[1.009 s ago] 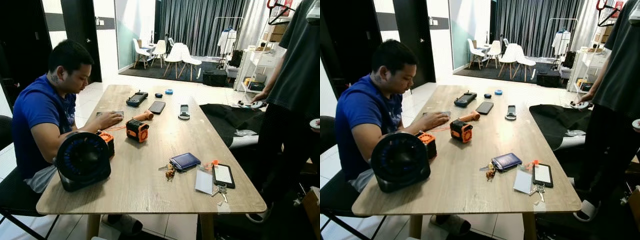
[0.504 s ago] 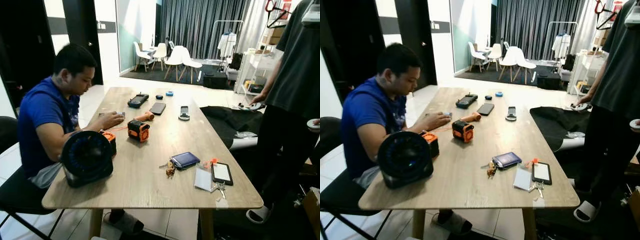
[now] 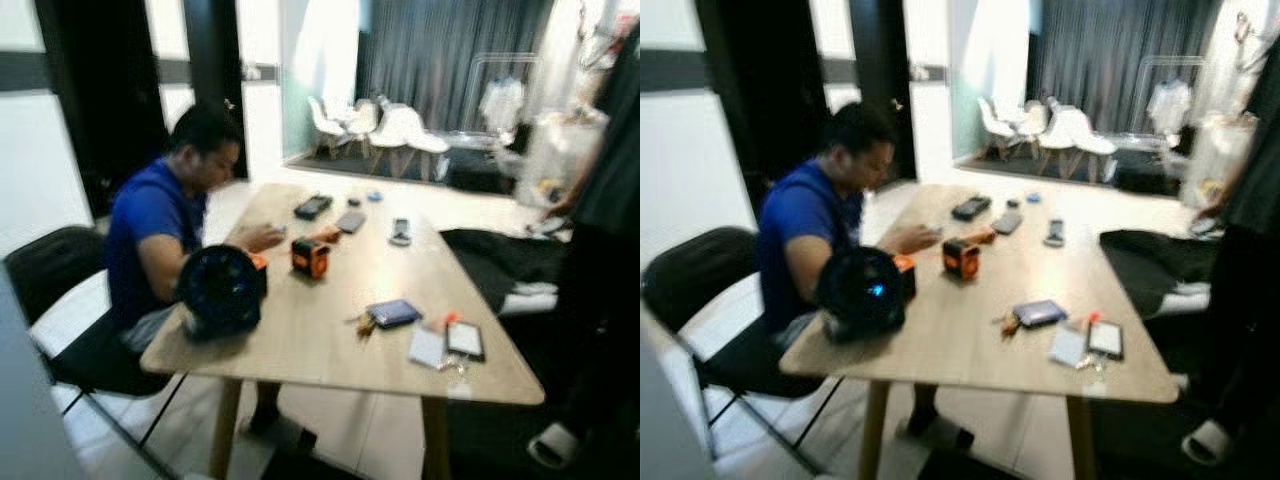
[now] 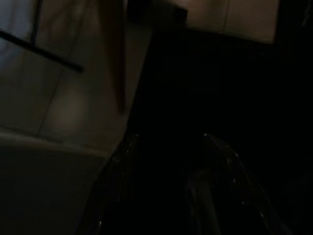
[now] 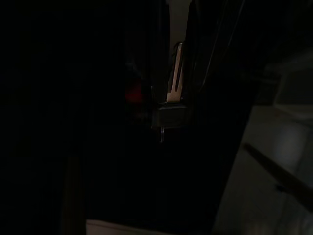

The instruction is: Hang keys on a hook

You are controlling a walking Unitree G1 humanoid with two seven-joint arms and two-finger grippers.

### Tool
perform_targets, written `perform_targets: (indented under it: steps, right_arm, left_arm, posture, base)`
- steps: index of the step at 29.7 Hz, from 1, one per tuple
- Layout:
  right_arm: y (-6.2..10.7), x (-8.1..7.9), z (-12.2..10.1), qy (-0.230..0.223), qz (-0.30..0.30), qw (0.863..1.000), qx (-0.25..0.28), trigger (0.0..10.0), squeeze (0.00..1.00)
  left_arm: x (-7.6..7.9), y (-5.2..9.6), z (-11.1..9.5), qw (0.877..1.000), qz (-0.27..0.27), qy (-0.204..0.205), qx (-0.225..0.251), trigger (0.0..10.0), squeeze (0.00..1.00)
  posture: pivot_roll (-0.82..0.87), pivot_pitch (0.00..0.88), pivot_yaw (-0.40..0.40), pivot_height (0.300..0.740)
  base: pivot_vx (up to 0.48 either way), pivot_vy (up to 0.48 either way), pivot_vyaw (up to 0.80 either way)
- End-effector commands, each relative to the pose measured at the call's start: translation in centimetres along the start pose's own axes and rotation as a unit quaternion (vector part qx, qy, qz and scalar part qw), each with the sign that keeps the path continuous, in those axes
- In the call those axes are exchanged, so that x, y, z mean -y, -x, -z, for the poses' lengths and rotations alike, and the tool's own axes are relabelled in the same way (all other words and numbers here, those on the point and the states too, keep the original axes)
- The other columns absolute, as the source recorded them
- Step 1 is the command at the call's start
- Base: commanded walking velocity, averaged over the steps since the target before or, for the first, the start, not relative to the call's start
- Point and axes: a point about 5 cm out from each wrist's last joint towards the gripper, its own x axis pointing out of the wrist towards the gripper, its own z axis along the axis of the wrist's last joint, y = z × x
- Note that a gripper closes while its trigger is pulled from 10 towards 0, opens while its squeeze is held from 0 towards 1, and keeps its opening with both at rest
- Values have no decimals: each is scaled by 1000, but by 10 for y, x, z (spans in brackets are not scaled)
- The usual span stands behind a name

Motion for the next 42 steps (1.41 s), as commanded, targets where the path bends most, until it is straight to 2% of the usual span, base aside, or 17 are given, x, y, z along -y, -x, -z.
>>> perform_targets:
  steps: [1, 20, 42]
  right_arm:
    - [0, -2, 3, -5, 1, 1000, -3, 10000, 0]
    - [0, -4, 5, -5, 0, 1000, -6, 10000, 0]
    - [0, -5, 6, -3, 0, 1000, -10, 10000, 0]
  left_arm:
    - [-1, -3, -8, 1000, -1, 0, 13, 10000, 0]
    - [-4, -1, -6, 1000, -3, -2, 13, 10000, 0]
    - [-5, 1, -5, 1000, -3, 0, 19, 10000, 0]
  posture:
    - [102, 0, -34, 740]
    - [112, 0, -34, 740]
    - [121, 0, -38, 740]
  base:
    - [-296, 0, 0]
    - [-299, 0, 0]
    - [0, 0, 0]
